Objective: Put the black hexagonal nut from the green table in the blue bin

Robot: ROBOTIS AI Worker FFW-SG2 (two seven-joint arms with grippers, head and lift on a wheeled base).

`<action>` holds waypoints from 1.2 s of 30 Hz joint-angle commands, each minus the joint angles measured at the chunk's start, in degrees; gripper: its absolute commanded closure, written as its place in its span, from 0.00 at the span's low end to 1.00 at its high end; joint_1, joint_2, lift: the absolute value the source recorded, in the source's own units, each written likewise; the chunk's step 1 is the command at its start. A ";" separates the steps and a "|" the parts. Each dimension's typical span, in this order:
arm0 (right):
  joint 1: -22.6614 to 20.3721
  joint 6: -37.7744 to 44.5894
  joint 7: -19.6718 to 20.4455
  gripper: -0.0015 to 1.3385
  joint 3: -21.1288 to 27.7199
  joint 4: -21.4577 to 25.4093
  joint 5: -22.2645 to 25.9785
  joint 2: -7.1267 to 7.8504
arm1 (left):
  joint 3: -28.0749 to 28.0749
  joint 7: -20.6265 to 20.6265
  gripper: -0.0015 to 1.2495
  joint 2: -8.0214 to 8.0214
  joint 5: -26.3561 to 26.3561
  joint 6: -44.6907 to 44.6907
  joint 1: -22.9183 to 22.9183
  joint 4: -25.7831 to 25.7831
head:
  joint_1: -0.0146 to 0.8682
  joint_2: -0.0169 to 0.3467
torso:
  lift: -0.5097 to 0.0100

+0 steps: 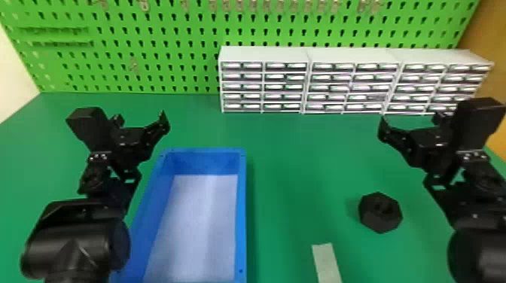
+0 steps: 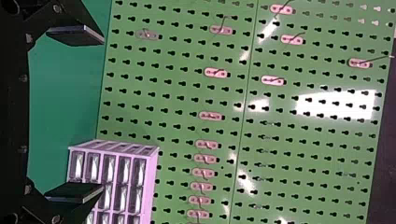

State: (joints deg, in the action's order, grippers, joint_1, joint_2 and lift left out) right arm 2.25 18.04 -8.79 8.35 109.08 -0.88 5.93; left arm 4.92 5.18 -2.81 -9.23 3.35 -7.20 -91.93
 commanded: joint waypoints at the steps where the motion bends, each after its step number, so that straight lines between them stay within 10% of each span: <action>1: -0.58 -3.27 -0.08 0.09 0.00 -1.59 0.00 0.83 | 0.09 0.00 0.14 0.09 0.00 -0.01 -0.10 0.00 | 0.79 0.19 | 0.79; 24: -2.43 -3.45 0.00 0.09 1.41 -1.86 -0.70 -1.10 | 1.14 0.09 0.14 0.96 0.53 -0.01 0.08 0.00 | 0.79 0.19 | 0.79; 36: 0.74 15.89 0.00 0.10 3.34 4.12 -0.27 -2.07 | 0.88 0.09 0.14 1.05 0.71 -0.01 0.08 0.00 | 0.79 0.19 | 0.79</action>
State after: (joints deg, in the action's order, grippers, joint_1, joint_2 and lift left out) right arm 1.80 27.15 -8.79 10.72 111.52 -1.59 4.13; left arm 5.97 5.27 -1.81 -8.60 3.34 -7.17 -91.93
